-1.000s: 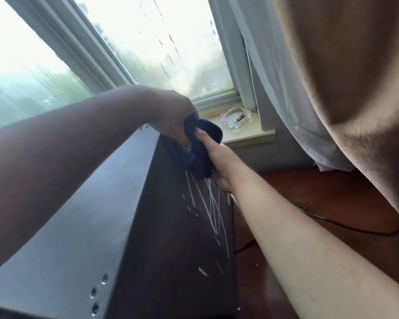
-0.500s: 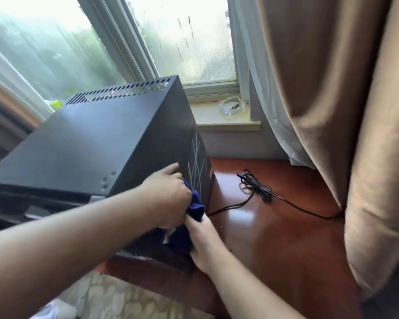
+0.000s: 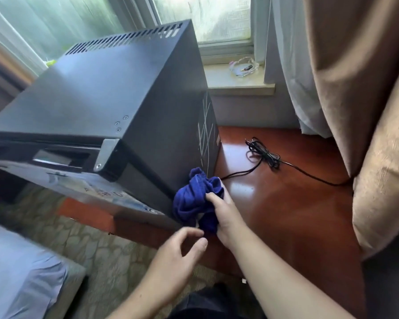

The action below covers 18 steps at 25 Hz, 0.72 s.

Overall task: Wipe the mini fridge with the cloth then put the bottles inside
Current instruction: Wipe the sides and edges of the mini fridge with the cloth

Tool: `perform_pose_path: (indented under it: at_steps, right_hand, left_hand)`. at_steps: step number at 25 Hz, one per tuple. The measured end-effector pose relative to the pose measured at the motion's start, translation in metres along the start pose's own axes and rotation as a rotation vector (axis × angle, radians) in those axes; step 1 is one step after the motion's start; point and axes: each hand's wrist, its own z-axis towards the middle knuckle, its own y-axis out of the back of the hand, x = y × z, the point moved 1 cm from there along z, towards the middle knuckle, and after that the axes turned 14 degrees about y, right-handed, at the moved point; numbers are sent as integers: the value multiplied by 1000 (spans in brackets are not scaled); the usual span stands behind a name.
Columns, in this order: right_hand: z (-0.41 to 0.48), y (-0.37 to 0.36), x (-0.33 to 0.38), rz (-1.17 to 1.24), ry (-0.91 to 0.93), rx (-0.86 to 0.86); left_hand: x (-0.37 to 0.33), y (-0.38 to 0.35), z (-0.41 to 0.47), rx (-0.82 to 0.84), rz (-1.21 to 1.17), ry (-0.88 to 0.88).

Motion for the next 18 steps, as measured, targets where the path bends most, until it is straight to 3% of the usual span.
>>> perform_pose_path:
  at_steps: [2, 3, 5, 11, 18]
  right_hand:
    - [2, 8, -9, -74, 9, -94]
    - [0, 13, -13, -108, 7, -139]
    - [-6, 17, -21, -149, 3, -197]
    - [-28, 5, -29, -183, 18, -240]
    - [-26, 1, -12, -292, 50, -144]
  left_hand:
    - [26, -6, 9, 190, -418, 416]
    - [36, -8, 15, 266, -519, 557]
    - [47, -6, 29, 342, -585, 695]
    - [42, 12, 70, 581, -749, 558]
    - [39, -4, 95, 651, -762, 569]
